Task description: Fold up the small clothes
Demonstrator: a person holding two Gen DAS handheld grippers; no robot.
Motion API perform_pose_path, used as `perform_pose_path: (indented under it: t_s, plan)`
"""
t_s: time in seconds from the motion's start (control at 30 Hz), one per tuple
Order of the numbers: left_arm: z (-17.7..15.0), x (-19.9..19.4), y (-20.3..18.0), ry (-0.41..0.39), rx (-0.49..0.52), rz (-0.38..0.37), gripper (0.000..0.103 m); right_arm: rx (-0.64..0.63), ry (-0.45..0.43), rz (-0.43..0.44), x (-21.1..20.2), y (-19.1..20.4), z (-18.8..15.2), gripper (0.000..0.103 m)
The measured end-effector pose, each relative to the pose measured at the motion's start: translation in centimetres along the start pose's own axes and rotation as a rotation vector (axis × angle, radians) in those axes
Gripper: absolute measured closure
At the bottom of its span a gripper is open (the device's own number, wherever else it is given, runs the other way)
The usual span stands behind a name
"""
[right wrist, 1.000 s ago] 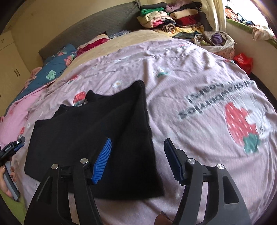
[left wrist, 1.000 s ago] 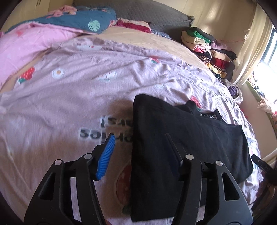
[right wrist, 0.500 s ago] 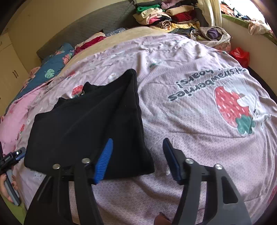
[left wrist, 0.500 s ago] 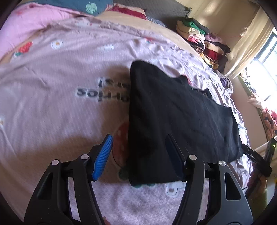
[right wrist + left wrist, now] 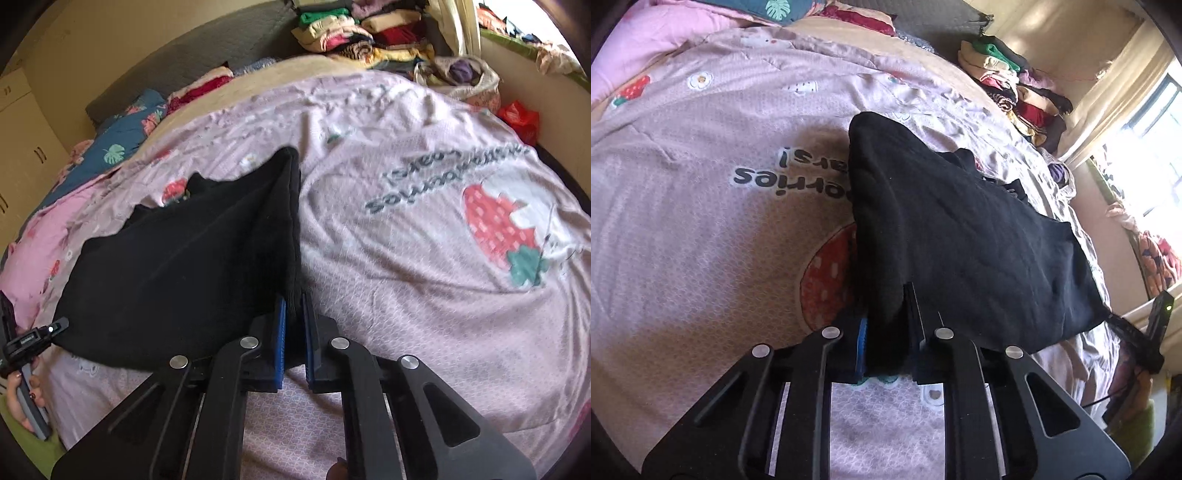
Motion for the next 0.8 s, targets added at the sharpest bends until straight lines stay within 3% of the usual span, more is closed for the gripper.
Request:
perform_pose_path:
  t_s: [0.27, 0.53, 0.63, 0.7, 0.8]
  plan:
    - [-0.6, 0.8, 0.1, 0.022, 0.028, 0.031, 0.093, 0.093, 0.039, -0.017, 1.1, -2.3, -2.0, 0.096]
    - [-0.8, 1.0, -0.2, 0.019, 0.058, 0.056, 0.091, 0.095, 0.036, -0.033, 0.7, -2.1, -2.1, 0.092]
    - [-0.9, 0.9, -0.5, 0.02, 0.071, 0.06, 0.087, 0.101, 0.034, -0.024, 0.6, -1.9, -2.2, 0.083]
    - [-1.0, 0.8, -0.6, 0.018, 0.08, 0.064, 0.087, 0.108, 0.033, -0.008, 0.5, -1.6, -2.3, 0.07]
    - [-1.1, 0.6, -0.6, 0.019, 0.083, 0.062, 0.085, 0.1, 0.028, -0.011, 0.2, -1.3, -2.3, 0.064]
Point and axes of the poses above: each gripper's, at about its wrist camera, not at the fingertips, and x roughly the way its jaws point, y to its left, z to its top, the point moved 9 cm from there along x, roughly the way its jaws point, and after that the axes turned 10 degrees about z, right-handed, at the moved point
